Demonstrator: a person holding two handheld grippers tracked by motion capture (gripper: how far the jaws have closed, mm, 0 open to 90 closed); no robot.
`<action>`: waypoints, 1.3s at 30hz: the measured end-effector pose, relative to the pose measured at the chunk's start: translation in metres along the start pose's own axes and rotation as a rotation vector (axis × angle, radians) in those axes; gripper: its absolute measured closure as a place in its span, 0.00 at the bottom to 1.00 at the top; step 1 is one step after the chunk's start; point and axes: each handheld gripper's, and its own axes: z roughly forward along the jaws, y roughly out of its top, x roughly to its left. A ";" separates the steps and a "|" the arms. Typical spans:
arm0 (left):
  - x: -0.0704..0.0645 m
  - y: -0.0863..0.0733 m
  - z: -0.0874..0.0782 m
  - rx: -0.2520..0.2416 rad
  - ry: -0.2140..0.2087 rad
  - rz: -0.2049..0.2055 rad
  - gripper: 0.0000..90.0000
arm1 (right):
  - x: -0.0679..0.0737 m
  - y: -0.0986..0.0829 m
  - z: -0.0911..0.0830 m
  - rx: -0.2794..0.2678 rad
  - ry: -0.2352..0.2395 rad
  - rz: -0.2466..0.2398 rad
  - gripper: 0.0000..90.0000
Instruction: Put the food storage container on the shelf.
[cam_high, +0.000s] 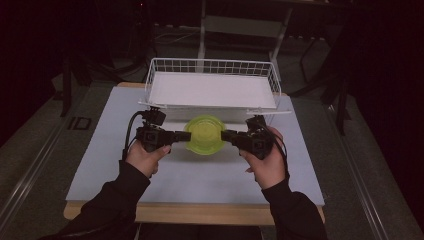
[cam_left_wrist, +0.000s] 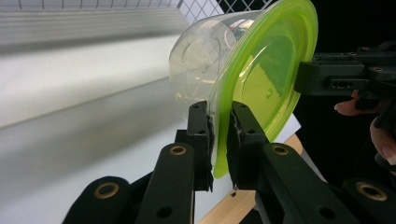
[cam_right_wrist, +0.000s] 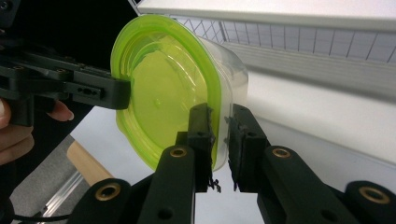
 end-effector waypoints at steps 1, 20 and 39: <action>-0.001 0.003 -0.001 0.000 0.000 0.005 0.91 | 0.000 0.003 -0.001 -0.003 -0.001 -0.001 0.89; -0.007 0.058 -0.014 -0.035 0.016 -0.004 0.91 | -0.003 0.059 -0.008 -0.029 -0.013 0.014 0.89; 0.009 0.100 0.013 -0.044 0.087 -0.077 0.90 | -0.025 0.099 0.014 -0.008 -0.085 0.065 0.89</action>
